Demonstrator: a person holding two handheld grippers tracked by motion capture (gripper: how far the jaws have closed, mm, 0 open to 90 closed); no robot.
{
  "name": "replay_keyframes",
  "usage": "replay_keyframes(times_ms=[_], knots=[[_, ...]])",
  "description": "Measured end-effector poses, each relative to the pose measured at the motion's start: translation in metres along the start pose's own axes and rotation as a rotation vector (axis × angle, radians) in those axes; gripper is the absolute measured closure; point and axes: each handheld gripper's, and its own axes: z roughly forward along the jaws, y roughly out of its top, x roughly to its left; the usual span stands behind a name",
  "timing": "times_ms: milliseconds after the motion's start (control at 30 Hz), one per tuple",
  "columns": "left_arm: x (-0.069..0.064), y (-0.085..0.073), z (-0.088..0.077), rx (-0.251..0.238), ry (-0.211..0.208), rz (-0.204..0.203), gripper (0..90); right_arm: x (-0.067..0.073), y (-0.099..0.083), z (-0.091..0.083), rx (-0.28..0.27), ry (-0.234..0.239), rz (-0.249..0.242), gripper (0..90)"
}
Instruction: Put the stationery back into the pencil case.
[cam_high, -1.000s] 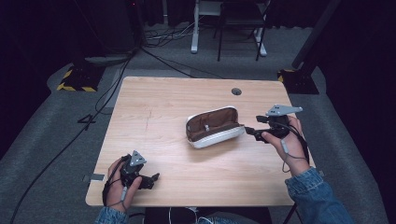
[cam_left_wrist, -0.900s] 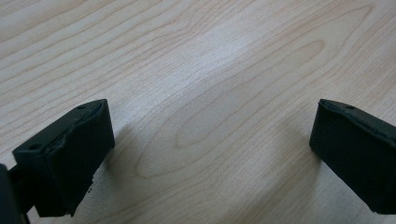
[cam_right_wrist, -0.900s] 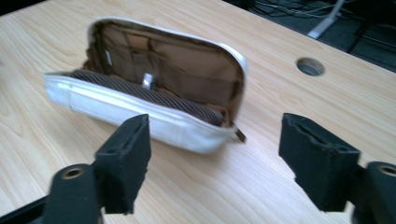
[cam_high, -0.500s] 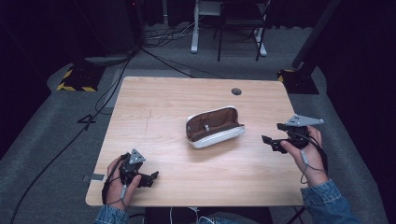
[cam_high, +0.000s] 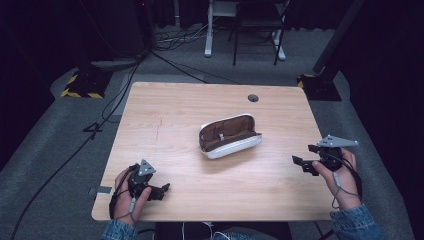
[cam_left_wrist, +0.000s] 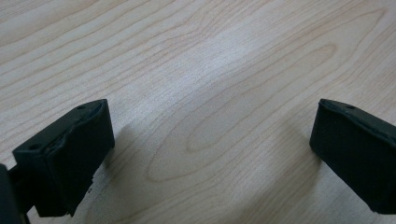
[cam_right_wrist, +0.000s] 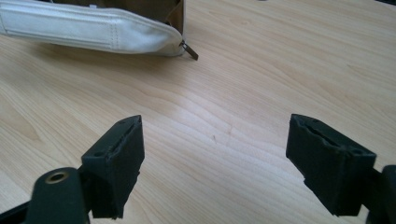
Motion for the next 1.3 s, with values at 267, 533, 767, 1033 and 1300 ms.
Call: replay_keyframes(times_ms=[267,533,767,1033,1300], knots=[[0.000,0.000,0.000,0.000,0.001,0.000,0.3,-0.009,-0.024,0.008,0.017,0.003,0.030,20.9],[0.000,0.000,0.000,0.001,0.001,0.001,0.2,-0.014,-0.045,0.017,-0.005,0.011,0.050,20.5],[0.000,0.000,0.000,0.000,0.001,0.001,0.2,-0.016,-0.064,0.023,-0.032,0.015,0.080,20.4],[0.000,0.000,0.000,0.000,0.001,0.001,0.3,-0.011,-0.076,0.030,0.007,0.008,0.041,18.9],[0.000,0.000,0.000,0.000,0.001,0.001,0.2,-0.004,-0.084,0.043,0.040,-0.021,0.028,15.6]])
